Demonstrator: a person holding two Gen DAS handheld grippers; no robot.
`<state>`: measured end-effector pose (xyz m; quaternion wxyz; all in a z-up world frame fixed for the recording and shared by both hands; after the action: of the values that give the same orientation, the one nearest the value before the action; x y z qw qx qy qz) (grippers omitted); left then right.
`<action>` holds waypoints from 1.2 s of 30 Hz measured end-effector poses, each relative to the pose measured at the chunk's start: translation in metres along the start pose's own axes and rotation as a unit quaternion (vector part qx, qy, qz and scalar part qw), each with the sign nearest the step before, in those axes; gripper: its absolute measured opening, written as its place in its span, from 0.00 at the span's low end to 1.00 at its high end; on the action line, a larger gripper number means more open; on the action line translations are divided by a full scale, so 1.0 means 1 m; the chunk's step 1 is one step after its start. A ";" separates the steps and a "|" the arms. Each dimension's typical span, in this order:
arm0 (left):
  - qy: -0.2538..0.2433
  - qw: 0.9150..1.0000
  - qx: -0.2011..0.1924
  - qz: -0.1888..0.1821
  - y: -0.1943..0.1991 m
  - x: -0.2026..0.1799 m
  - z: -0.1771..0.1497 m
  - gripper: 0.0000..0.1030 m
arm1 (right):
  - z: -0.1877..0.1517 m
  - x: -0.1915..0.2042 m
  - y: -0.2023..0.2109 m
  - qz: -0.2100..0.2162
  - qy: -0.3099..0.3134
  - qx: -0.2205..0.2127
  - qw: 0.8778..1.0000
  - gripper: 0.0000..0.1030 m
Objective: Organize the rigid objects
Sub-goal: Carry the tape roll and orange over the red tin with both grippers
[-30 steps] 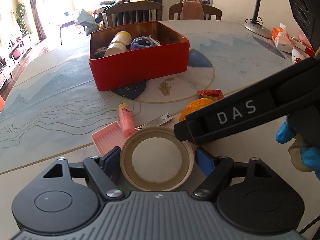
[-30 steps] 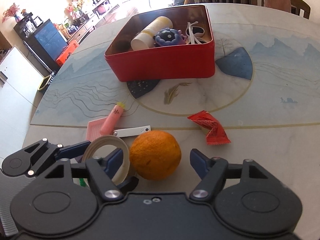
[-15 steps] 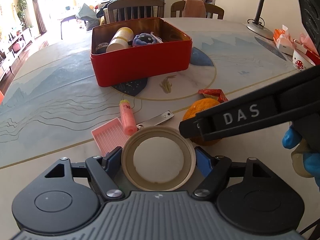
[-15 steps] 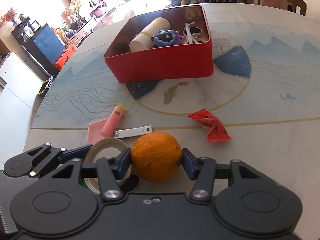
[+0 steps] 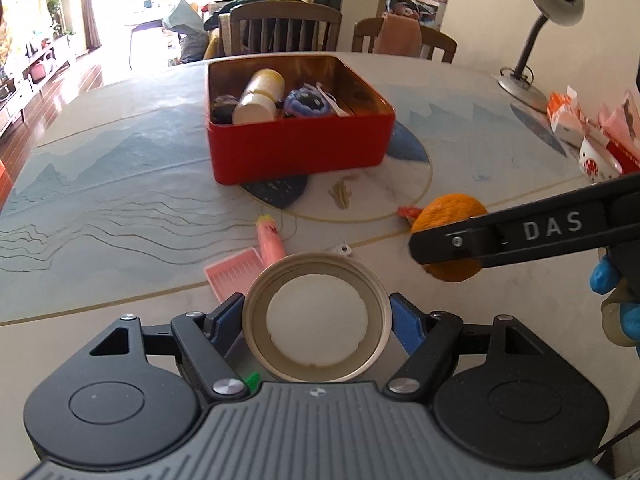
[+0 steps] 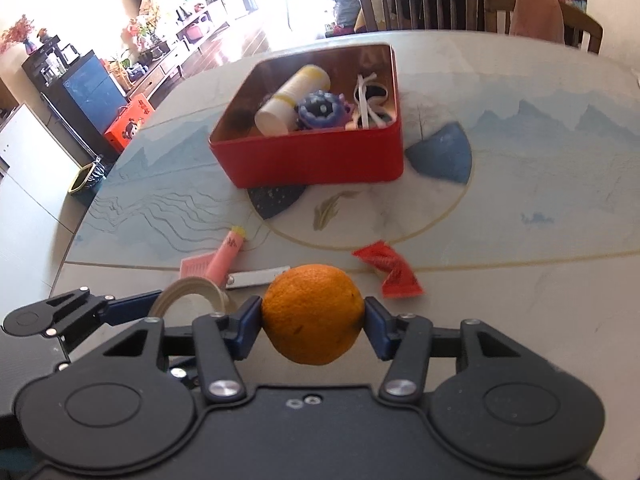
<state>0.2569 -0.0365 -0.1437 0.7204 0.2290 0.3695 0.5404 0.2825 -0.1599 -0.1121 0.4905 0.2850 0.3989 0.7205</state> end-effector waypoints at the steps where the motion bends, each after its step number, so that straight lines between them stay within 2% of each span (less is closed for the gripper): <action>1: 0.003 1.000 -0.003 0.000 0.003 0.001 0.002 0.75 | 0.003 0.000 0.003 -0.001 0.003 -0.004 1.000 0.52; 12: 0.032 0.998 -0.040 0.021 0.030 0.022 0.038 0.75 | 0.038 -0.007 0.023 -0.020 0.021 -0.058 0.998 0.52; 22: 0.039 0.995 -0.084 0.046 0.041 0.042 0.091 0.75 | 0.080 -0.012 0.023 -0.035 0.048 -0.094 0.994 0.52; 30: 0.029 0.994 -0.091 0.062 0.028 0.050 0.123 0.75 | 0.116 -0.021 0.010 -0.048 0.068 -0.117 0.990 0.52; 36: 0.005 0.995 -0.074 0.071 0.001 0.048 0.139 0.75 | 0.143 -0.026 -0.014 -0.052 0.082 -0.119 0.988 0.52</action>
<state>0.3717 0.0194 -0.0700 0.6932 0.1976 0.3150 0.6174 0.4126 -0.1392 -0.0502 0.5238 0.1435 0.3634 0.7569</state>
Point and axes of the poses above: each gripper's, at about its wrist camera, not at the fingertips, and y roughly against the way its jaws point, x to its left, z to its top, the point moved 6 cm from there along -y, roughly the way its jaws point, and after that the axes turned 14 degrees about -z, right-handed, at the moved point
